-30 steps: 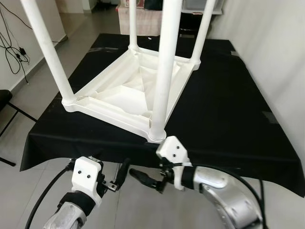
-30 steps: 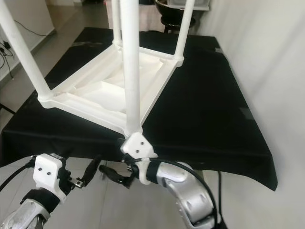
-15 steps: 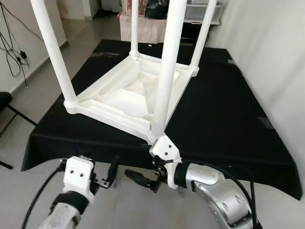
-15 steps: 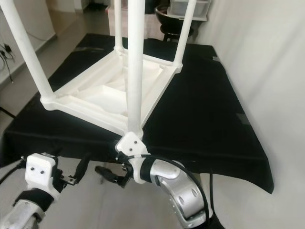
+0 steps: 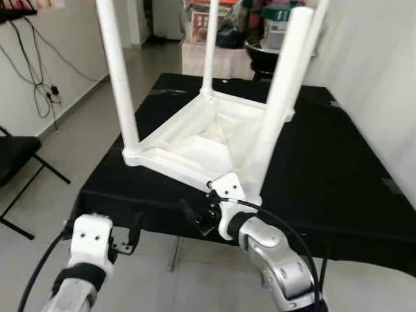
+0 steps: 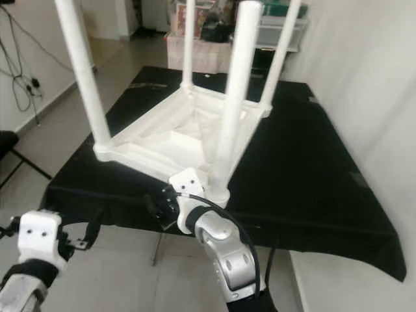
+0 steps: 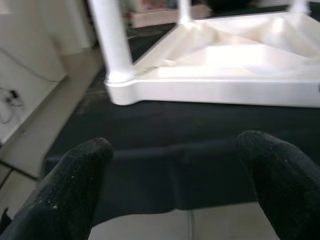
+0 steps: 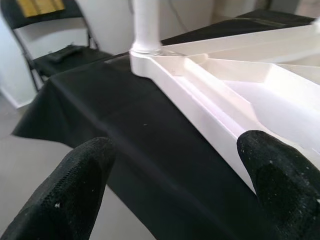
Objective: Building children table
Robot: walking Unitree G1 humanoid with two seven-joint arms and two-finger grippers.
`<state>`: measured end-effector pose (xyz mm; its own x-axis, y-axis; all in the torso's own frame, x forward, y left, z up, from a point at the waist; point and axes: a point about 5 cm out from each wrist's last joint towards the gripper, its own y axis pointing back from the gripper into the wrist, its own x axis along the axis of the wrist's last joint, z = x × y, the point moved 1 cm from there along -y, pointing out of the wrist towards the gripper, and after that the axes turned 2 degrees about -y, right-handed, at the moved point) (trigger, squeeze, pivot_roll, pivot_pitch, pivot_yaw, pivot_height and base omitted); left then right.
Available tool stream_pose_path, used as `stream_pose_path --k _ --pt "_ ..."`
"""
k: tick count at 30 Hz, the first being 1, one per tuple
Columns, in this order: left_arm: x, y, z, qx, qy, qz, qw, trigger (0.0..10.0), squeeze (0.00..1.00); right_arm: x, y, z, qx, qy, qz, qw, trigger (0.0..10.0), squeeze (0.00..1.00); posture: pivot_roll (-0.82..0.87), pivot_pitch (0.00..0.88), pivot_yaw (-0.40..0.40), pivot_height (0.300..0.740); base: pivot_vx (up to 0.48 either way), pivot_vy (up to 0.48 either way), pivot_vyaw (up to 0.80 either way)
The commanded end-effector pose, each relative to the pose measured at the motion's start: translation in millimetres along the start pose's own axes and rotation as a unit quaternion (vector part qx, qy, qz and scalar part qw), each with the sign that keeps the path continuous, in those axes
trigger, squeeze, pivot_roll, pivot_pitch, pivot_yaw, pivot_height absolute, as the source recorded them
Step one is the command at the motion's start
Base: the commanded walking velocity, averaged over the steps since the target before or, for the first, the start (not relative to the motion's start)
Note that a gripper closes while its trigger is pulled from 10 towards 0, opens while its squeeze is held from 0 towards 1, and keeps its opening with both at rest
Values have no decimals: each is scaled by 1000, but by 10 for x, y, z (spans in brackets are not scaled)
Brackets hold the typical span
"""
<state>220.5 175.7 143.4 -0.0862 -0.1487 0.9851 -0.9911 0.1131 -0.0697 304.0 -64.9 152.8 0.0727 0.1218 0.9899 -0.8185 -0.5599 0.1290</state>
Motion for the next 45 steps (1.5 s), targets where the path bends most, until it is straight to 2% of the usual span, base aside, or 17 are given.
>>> stream_pose_path --k 1,8,16,19,26,28,34,36,39,42,45 --pt "-53 5 -11 -1 -9 -15 1000 10000 0 -50 -4 54 -16 -3 -5 1000 10000 0 30 63 -40 740 0 480 0" --pt "-65 -12 -32 3 -10 -18 1000 10000 0 -51 -31 61 -24 -2 -2 1000 10000 0 34 58 -36 740 0 447 0" --pt "-50 -25 -58 8 -9 -12 1000 10000 0 -40 -64 103 -40 6 4 999 10000 0 36 53 -37 740 0 0 0" --pt "-92 19 -124 42 8 -26 999 10000 0 -46 -74 121 -49 5 6 999 10000 0 35 43 -36 740 0 0 0" --pt "-121 50 -169 65 30 -31 997 10000 0 -50 -95 115 -43 8 6 999 10000 0 37 38 -36 740 0 0 -571" --pt "-128 48 -181 71 36 -31 996 10000 0 -52 -107 112 -41 11 5 999 10000 0 36 35 -36 740 349 0 0" --pt "-134 24 -178 69 36 -30 996 10000 0 -9 -100 6 15 9 36 999 10000 0 36 30 -36 740 379 0 400" --pt "-134 24 -177 69 36 -30 996 10000 0 0 -98 -1 19 7 41 999 10000 0 36 30 -36 740 382 0 800" --pt "-135 19 -173 66 38 -31 997 10000 0 -61 -112 43 6 -2 15 1000 10000 0 35 30 -35 740 382 0 0" --pt "-137 16 -169 64 39 -32 997 10000 0 -29 -108 36 15 -15 33 999 10000 0 34 30 -34 740 379 0 800" --pt "-141 14 -159 59 40 -33 997 10000 0 -75 -131 87 -7 -12 11 1000 10000 0 32 29 -36 740 377 0 0"
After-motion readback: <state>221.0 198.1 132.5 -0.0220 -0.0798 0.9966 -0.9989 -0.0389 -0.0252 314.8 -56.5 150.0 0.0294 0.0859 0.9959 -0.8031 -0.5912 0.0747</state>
